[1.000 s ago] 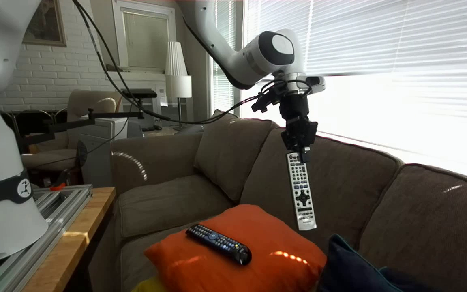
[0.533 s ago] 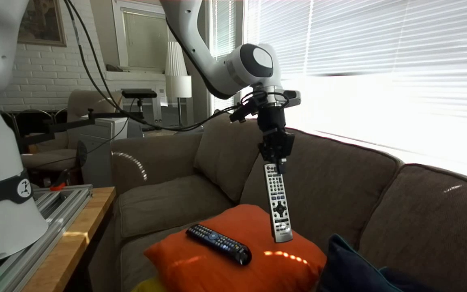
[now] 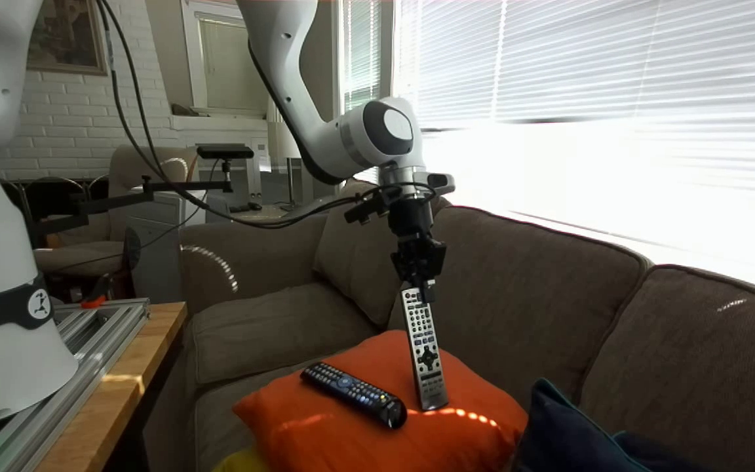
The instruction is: Pick up the remote behind the black cushion and place it on the orange cushion
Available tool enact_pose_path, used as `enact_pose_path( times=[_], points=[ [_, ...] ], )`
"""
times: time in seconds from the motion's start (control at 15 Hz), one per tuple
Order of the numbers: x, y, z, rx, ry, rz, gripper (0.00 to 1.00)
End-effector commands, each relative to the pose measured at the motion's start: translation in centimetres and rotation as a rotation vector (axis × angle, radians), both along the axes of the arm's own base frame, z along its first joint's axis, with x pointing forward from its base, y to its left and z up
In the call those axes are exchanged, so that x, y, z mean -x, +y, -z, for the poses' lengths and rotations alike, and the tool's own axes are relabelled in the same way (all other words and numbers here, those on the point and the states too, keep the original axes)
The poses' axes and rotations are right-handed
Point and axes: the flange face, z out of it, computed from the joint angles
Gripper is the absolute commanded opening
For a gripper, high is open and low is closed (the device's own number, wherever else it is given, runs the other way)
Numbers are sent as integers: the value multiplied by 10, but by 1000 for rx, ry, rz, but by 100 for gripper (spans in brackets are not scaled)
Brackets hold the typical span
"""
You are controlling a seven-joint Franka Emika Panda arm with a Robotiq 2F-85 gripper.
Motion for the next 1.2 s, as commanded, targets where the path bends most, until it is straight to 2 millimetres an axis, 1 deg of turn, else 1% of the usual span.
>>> enact_pose_path(
  times=[0.0, 0.33, 0.4, 0.47, 0.53, 0.6, 0.73, 0.93, 1.0, 1.13],
  points=[
    [23, 8, 3, -23, -27, -20, 5],
    [34, 14, 12, -26, -43, -57, 5],
    [35, 15, 14, -19, -49, -65, 35],
    [36, 16, 15, -14, -51, -71, 45],
    [38, 17, 16, -15, -53, -76, 51],
    [39, 18, 18, -13, -55, -79, 58],
    [41, 20, 18, -12, -56, -80, 71],
    [42, 22, 18, -13, -56, -78, 93],
    [42, 22, 17, -16, -58, -72, 98],
    [42, 22, 12, -29, -56, -62, 100]
  ],
)
